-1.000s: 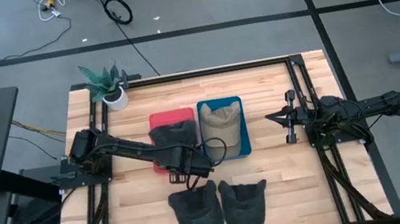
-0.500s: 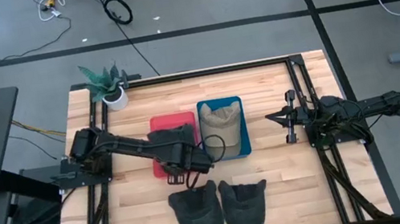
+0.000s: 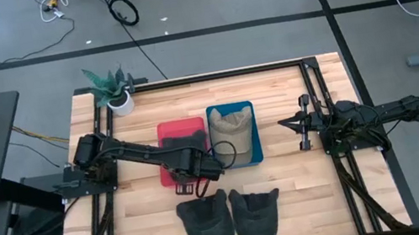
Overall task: Pick & Place hat
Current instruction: Put the left black cap into the red bin
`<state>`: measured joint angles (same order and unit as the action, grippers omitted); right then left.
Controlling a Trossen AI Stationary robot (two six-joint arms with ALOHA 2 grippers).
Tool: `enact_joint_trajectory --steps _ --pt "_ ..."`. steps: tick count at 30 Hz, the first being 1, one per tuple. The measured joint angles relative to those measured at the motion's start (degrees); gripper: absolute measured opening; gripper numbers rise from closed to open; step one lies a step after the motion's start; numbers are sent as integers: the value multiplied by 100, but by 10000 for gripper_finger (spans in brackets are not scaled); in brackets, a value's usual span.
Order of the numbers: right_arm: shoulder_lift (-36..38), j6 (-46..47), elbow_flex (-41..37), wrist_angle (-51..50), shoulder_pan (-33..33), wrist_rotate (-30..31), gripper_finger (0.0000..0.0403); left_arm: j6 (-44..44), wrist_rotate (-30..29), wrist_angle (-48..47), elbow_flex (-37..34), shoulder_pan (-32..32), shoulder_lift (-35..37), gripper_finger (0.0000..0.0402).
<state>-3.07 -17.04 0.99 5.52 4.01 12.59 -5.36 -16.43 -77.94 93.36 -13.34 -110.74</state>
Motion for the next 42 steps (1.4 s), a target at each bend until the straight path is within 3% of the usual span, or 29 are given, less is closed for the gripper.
enact_joint_trajectory --steps 7,14,21,29,39,42 --pt "0 0 0 0 0 -1 13 -329 84 -387 0 -45 8 135" --pt "0 0 0 0 2 -1 13 -742 -26 -443 0 -324 262 146" --pt "0 0 0 0 0 -1 13 -868 -1379 -52 0 -501 367 141" --pt "0 0 0 0 0 -1 13 63 -1571 1626 -2 56 314 140" --pt "-1 0 -1 0 1 0 13 140 -1172 1768 -2 984 313 140" --pt "0 0 0 0 2 -1 13 -205 -1061 1828 -2 1170 293 140"
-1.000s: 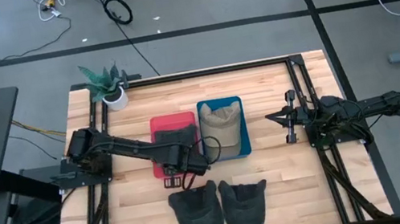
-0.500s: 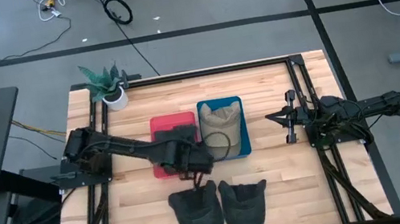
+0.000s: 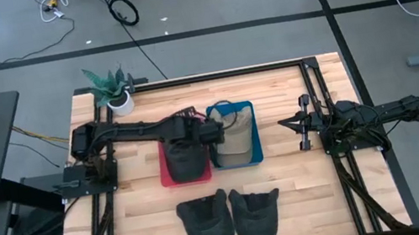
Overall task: Pick & Place hat
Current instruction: Put the left black cap into the red bin
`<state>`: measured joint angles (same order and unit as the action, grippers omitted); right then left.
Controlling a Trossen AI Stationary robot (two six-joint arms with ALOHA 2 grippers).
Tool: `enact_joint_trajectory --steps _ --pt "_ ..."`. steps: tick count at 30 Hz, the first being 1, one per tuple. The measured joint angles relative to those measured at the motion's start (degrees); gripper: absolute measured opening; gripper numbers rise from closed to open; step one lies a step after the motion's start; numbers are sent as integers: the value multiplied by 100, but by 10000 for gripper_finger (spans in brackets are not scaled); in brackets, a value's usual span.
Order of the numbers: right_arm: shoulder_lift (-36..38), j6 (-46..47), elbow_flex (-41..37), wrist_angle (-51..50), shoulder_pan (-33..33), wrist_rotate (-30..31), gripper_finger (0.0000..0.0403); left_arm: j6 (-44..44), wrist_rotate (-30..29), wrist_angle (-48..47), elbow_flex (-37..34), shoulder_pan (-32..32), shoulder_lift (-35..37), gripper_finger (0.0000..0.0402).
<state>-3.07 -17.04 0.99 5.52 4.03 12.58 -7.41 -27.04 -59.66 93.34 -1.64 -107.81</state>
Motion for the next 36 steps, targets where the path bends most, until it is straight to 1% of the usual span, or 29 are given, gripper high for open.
enact_joint_trajectory --steps 3,5,9,13,15,21,23,26,27,30,36 --pt "0 0 0 0 -2 0 13 -608 -44 102 -2 107 -42 140" --pt "-1 0 0 0 -2 0 13 -1066 -215 179 0 122 -73 140" --pt "-2 0 -2 2 -2 0 13 -1570 -624 146 -3 47 -117 140" --pt "0 0 0 0 -2 0 13 -1401 -923 62 -9 -32 -188 140" --pt "0 0 0 0 -1 0 13 -1505 -1026 150 -1 -55 -188 140" --pt "0 0 0 0 -2 2 13 -1412 -1110 277 0 0 -346 140" --pt "0 0 0 0 0 0 13 -1407 -1051 262 0 53 -451 140" --pt "0 0 0 0 -2 0 13 -1317 -694 211 0 131 -653 140" --pt "0 0 -1 0 -1 0 13 -1268 -657 191 -2 152 -717 140" --pt "0 0 0 0 -1 0 13 -1309 -665 34 -2 189 -785 139" --pt "0 0 0 0 -2 0 13 -1734 -647 -400 -2 218 -783 139"
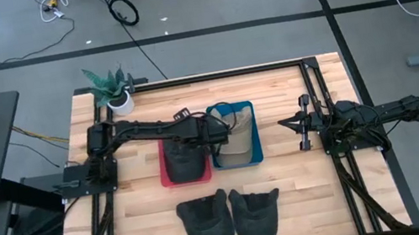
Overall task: Pick & Place hat
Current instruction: Put the left black cap into the red bin
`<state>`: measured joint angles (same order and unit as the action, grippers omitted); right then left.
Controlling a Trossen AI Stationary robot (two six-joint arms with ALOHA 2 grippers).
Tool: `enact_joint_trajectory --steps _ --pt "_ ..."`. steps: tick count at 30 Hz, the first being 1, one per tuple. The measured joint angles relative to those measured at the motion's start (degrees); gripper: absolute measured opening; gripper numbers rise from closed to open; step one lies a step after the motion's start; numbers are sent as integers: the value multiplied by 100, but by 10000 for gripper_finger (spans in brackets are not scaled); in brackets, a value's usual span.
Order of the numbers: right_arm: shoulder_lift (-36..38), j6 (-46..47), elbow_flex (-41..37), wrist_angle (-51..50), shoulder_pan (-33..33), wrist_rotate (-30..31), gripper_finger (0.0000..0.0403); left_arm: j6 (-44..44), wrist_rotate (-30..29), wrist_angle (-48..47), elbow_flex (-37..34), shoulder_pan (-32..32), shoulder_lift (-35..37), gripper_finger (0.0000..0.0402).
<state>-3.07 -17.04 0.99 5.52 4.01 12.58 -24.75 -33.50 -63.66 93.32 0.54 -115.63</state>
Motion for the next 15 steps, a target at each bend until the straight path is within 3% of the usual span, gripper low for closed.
enact_joint_trajectory --steps 15 --pt "0 0 0 0 0 0 13 210 119 -78 2 -442 204 139"
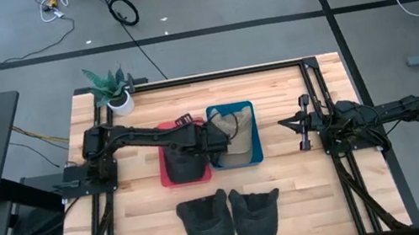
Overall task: Pick & Place hat
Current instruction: Put the left black cap into the red bin
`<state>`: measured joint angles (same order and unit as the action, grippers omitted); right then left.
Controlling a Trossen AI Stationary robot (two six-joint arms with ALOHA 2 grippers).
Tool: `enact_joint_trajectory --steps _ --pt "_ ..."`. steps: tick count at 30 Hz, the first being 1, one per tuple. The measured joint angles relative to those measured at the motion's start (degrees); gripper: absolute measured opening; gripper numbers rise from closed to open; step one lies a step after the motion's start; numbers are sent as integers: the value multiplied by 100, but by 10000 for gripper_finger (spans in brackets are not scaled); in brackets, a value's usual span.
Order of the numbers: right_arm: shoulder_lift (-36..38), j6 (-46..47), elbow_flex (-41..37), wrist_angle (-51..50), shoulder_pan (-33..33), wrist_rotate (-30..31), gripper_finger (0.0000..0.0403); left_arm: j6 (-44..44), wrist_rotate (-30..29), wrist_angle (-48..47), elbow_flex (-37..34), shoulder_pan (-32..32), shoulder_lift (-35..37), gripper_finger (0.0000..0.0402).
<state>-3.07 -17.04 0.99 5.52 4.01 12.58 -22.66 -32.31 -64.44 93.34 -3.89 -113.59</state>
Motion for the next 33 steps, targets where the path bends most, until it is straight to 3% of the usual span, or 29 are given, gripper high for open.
enact_joint_trajectory --steps 12,21,33 --pt "-2 0 0 0 0 2 13 254 1010 90 4 -1054 441 139" --pt "-1 0 -1 0 0 2 13 510 2066 765 9 -1888 451 139" --pt "0 0 0 0 0 0 13 -191 1971 1129 9 -2624 451 139"
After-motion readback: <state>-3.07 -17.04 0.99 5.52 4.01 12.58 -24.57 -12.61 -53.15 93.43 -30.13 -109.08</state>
